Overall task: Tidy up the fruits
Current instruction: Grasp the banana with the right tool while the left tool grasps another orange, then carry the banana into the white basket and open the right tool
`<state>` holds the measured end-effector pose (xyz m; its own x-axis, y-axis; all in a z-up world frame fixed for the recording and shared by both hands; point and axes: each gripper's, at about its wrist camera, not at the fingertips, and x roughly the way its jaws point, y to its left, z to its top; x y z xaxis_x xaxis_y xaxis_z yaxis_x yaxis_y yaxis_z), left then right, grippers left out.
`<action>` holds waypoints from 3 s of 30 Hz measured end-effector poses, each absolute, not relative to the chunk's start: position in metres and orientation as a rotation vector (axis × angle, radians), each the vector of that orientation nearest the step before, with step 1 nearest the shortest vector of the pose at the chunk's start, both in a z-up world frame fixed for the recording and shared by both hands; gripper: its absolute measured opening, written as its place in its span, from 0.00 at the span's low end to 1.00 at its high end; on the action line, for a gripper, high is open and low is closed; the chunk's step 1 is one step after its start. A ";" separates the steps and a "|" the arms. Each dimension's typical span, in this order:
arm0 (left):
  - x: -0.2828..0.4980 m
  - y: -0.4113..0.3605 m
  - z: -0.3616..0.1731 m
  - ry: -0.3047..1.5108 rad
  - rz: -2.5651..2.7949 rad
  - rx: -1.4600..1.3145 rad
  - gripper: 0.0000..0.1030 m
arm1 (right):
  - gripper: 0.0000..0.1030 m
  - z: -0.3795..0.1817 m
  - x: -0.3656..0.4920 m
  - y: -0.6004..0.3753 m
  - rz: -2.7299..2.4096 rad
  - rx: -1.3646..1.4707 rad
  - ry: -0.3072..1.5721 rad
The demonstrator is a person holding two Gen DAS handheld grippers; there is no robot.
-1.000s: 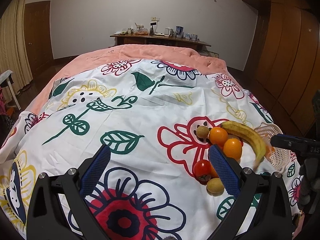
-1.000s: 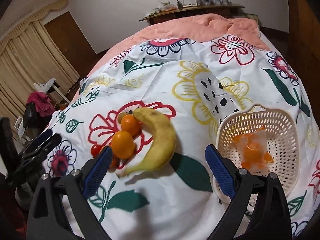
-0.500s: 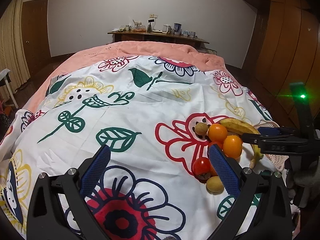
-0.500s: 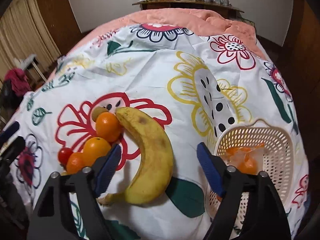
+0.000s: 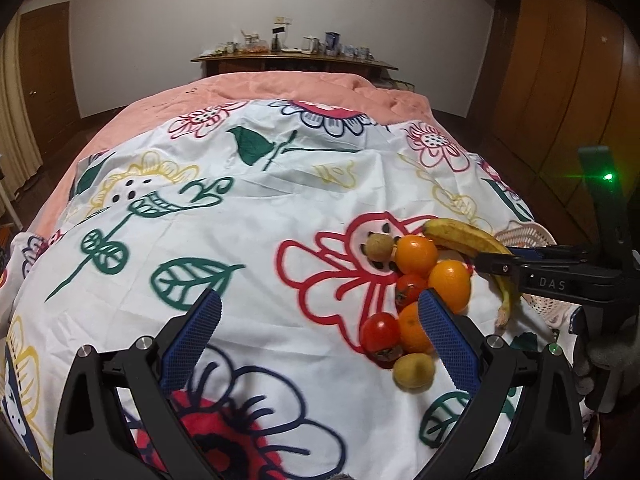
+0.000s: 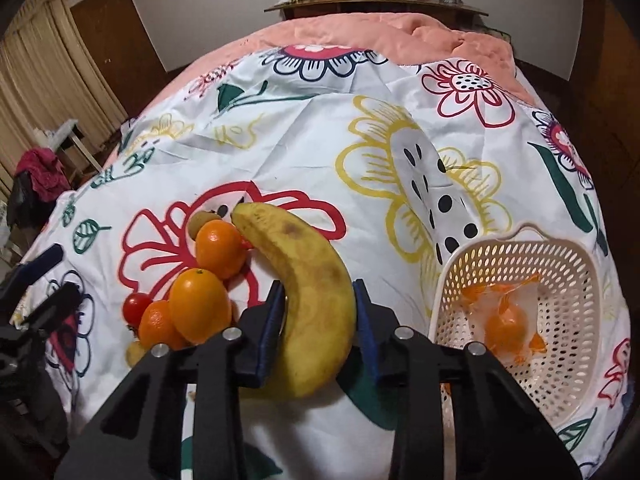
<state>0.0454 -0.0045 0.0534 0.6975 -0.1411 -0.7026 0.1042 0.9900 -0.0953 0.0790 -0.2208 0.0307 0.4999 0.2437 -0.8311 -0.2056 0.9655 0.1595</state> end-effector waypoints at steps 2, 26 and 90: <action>0.047 -0.013 0.054 0.788 -0.164 -0.037 0.97 | 0.32 0.035 0.075 -0.225 0.278 0.066 0.997; 0.083 -0.112 0.027 0.895 -0.357 0.182 0.47 | 0.43 0.045 0.067 -0.254 0.351 0.270 0.958; 0.048 -0.087 0.073 0.777 -0.356 0.065 0.39 | 0.32 0.002 0.055 -0.381 -0.092 0.163 0.991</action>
